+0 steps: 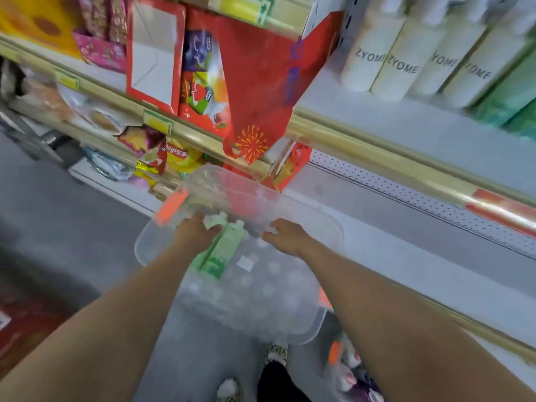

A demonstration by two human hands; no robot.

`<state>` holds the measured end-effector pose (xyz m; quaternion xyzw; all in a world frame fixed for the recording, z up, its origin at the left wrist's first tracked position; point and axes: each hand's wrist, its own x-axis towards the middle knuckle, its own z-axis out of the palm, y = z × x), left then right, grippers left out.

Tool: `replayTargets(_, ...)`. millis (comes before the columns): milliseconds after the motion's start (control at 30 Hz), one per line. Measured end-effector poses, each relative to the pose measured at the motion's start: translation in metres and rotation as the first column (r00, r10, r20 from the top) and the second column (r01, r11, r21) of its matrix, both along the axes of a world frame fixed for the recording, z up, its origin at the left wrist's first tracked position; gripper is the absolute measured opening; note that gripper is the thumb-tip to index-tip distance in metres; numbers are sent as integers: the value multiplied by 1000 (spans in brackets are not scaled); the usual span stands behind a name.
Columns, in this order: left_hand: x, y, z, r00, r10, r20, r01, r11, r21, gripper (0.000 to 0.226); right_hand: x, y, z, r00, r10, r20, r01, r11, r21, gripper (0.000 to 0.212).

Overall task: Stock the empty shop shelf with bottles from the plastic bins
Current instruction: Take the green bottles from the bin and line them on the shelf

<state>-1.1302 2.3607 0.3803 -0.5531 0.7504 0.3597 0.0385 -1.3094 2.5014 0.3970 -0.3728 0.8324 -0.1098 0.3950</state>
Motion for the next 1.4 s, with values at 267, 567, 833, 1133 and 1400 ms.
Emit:
replayTargets(267,-8,-35,-64,969,241,51,-246,931,271,73,12,-46,-83,900,-222,375,181,973,142,50)
replayTargets(567,-5,-51,-96,949,305,75,-295,783,547,69,36,-71,-140,497,-541,678,481,822,304,46)
replayTargets(833,-18,-25,-92,893,434,123,-361,524,771,47,17,-50,-133,392,-648,654,525,741,419,45)
replayTargets(1133,-24,10,-43,878,479,-4,-225,419,880,40,13,-11,-78,361,-599,715,586,742,326,32)
replayTargets(1400,-12,54,31,781,482,-397,-60,691,720,69,18,38,10,415,-526,742,691,713,120,44)
